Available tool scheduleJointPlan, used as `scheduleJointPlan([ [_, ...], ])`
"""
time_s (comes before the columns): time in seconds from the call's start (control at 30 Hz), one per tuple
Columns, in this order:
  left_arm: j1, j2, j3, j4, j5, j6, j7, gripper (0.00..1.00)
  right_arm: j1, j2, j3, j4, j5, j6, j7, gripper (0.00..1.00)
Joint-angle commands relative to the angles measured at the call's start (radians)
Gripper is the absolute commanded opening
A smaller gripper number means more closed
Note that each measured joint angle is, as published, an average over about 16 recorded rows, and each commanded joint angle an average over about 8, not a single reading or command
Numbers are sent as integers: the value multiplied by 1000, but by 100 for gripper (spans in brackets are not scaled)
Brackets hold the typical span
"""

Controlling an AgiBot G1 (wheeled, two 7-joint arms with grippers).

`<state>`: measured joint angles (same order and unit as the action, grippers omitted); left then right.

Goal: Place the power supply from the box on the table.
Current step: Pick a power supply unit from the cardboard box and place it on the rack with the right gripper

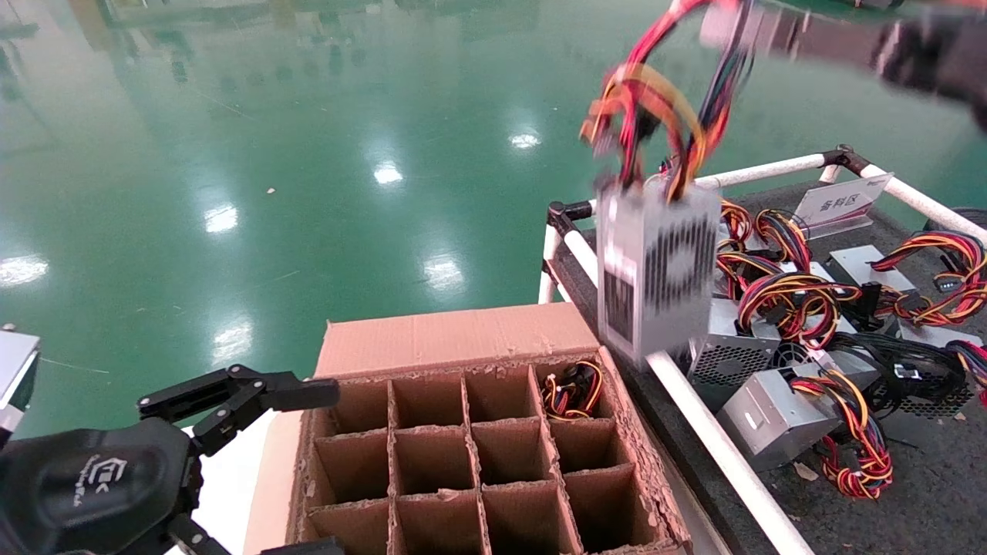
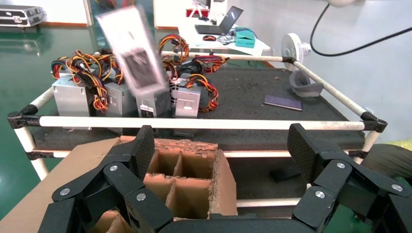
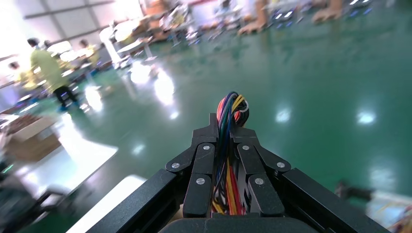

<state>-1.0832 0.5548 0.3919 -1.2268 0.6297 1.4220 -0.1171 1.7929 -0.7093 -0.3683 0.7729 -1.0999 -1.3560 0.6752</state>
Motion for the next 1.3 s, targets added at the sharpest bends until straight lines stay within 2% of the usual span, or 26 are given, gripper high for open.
scheduleJointPlan([
  [0.03,0,0,0,0,0,0,0,100,63,-33,-7,-79,-28,10,-29,0],
  [0.2,0,0,0,0,0,0,0,100,175,-107,-32,-288,-109,99,-139,0],
  [0.37,0,0,0,0,0,0,0,100,253,-166,-48,-459,-173,255,-227,0],
  [0.53,0,0,0,0,0,0,0,100,303,-213,-60,-573,-214,408,-298,0],
  [0.73,0,0,0,0,0,0,0,100,335,-242,-62,-667,-231,544,-365,0],
  [0.97,0,0,0,0,0,0,0,100,330,-254,-55,-728,-225,623,-419,0],
  [1.3,0,0,0,0,0,0,0,100,292,-254,-44,-760,-210,664,-466,0],
])
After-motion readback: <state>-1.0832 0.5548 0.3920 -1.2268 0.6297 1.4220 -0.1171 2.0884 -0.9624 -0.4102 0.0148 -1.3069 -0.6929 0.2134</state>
